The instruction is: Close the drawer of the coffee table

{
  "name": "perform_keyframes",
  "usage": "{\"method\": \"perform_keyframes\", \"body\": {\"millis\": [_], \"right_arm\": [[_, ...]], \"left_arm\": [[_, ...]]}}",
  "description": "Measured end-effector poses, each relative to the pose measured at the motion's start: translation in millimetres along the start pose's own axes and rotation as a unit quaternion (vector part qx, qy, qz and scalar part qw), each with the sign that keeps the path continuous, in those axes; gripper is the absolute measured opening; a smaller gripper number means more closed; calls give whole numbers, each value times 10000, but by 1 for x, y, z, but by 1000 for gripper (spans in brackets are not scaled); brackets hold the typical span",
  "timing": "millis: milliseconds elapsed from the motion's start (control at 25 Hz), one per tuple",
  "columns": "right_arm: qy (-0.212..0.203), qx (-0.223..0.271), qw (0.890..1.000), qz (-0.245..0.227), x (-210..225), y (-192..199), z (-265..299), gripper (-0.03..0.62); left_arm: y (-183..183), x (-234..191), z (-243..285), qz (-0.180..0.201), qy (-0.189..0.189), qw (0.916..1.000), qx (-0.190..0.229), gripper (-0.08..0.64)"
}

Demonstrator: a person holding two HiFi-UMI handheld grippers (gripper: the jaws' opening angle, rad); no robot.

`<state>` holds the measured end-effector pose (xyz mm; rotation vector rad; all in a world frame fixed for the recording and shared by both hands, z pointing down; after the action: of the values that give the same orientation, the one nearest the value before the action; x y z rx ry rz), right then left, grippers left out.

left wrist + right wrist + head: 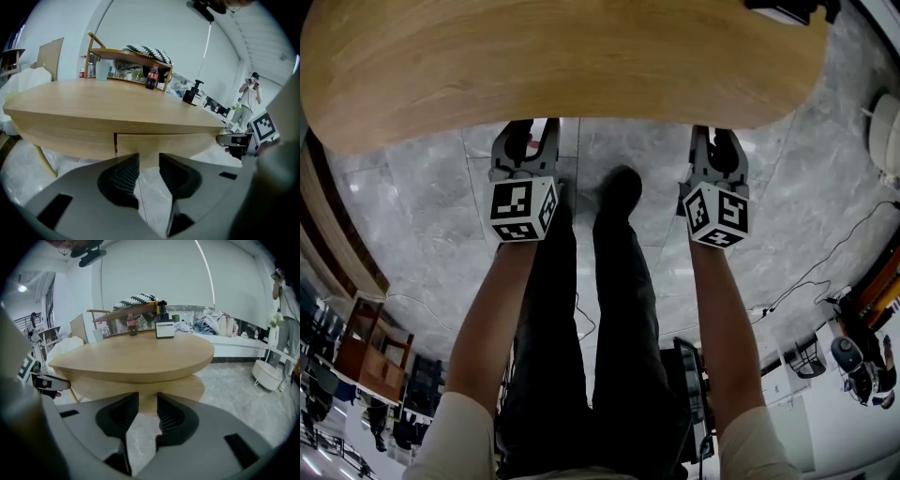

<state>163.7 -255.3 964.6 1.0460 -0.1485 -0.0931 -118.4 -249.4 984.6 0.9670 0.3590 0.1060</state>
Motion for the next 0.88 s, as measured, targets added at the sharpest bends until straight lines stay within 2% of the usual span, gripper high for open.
{"method": "perform_keyframes", "body": {"millis": [400,680,880], "right_arm": [[9,306,9993,-230,-1,-10,16,141],[2,473,9982,-369,2,-12,23,144],[-67,408,9982,-436,5,-14,21,153]], "left_arm": [[-12,-3,16,191,8,9991,366,155],[-15,-2,22,332,60,9983,478,156],[-17,-2,17,436,121,9978,490,169]]}}
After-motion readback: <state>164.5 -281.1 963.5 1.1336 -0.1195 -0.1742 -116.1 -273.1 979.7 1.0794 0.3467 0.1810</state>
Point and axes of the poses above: the fingertips, and each gripper's own axes: z forward along the fingers, x to its right, y out of its underside, the point moved 3 cm from there along -z, backward along the fingers, and after that the axes turned 10 degrees about x, right-handed, at the moved point
